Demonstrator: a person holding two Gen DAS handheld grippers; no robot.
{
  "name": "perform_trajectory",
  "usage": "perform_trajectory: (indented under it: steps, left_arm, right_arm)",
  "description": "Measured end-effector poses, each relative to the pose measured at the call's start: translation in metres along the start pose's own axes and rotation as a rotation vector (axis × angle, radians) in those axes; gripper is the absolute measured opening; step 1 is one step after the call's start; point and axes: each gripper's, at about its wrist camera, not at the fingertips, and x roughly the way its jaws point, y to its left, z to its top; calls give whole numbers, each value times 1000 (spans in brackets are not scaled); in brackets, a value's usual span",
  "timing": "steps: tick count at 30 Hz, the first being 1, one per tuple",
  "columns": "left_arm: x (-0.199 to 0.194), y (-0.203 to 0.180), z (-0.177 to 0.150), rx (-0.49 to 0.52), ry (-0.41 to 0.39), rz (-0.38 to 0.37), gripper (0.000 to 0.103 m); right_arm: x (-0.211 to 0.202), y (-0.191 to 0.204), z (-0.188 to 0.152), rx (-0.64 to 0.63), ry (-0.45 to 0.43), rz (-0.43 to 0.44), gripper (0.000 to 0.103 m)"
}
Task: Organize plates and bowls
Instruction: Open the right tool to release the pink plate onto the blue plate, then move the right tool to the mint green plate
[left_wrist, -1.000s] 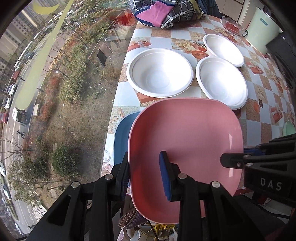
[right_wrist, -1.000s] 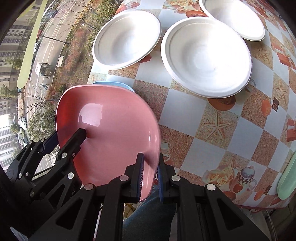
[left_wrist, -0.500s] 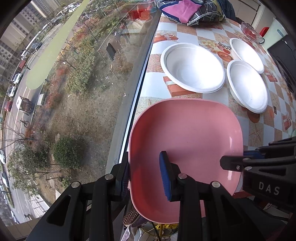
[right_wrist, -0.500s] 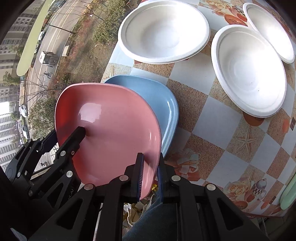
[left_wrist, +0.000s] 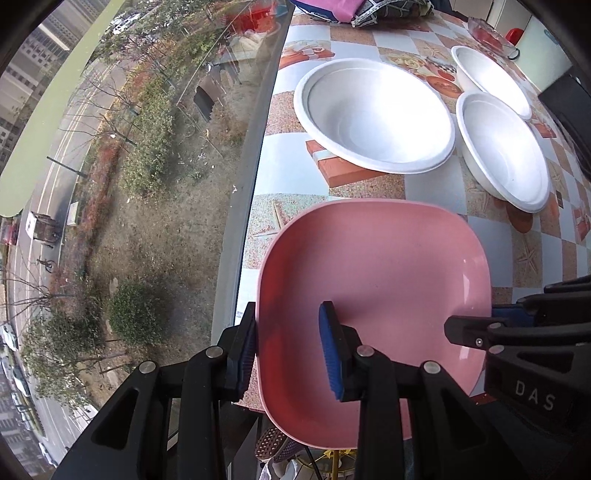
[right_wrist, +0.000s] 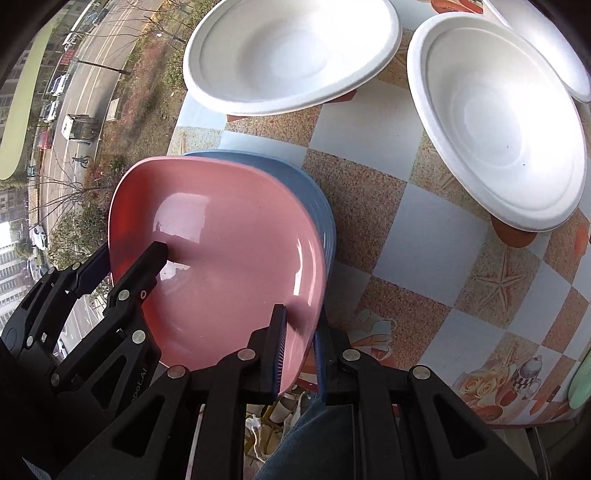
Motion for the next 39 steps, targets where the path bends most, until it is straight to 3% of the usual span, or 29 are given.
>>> perform_trajectory:
  steps: [4, 9, 10, 12, 14, 16, 19, 20, 23, 29, 33, 39]
  left_arm:
    - [-2, -3, -1, 33, -29, 24, 42]
    - [-15, -7, -6, 52, -84, 22, 74]
    - [-18, -7, -6, 50, -92, 13, 77]
    - [-22, -7, -4, 36, -85, 22, 78]
    - [-26, -2, -2, -3, -75, -15, 81]
    - [-32, 0, -1, -37, -75, -52, 85]
    - [-39, -16, 0, -18, -84, -46, 98]
    - [-41, -21, 1, -2, -83, -44, 102]
    - [-47, -44, 6, 63, -70, -74, 103]
    - [-59, -104, 24, 186, -16, -199, 103]
    - [-62, -153, 37, 312, 10, -174, 103]
    - [-70, -211, 47, 455, 40, -199, 103]
  right_arm:
    - [-3, 3, -2, -26, -13, -4, 17]
    - [-10, 6, -10, -20, -22, -7, 17]
    - [-10, 9, -9, -18, -24, -5, 23]
    - [-8, 10, -8, -15, -31, -18, 44]
    - [-13, -2, -11, 2, -37, 4, 68]
    - [-17, -14, -13, 22, -41, 24, 84]
    - [-26, -30, -19, 45, -61, 35, 102]
    - [-29, -36, -22, 51, -70, 31, 102]
    - [-38, -55, -27, 74, -88, 7, 102]
    - [-62, -102, -43, 151, -145, 4, 102]
    - [-78, -138, -61, 221, -175, 3, 102]
    - [-100, -202, -100, 376, -207, 26, 102]
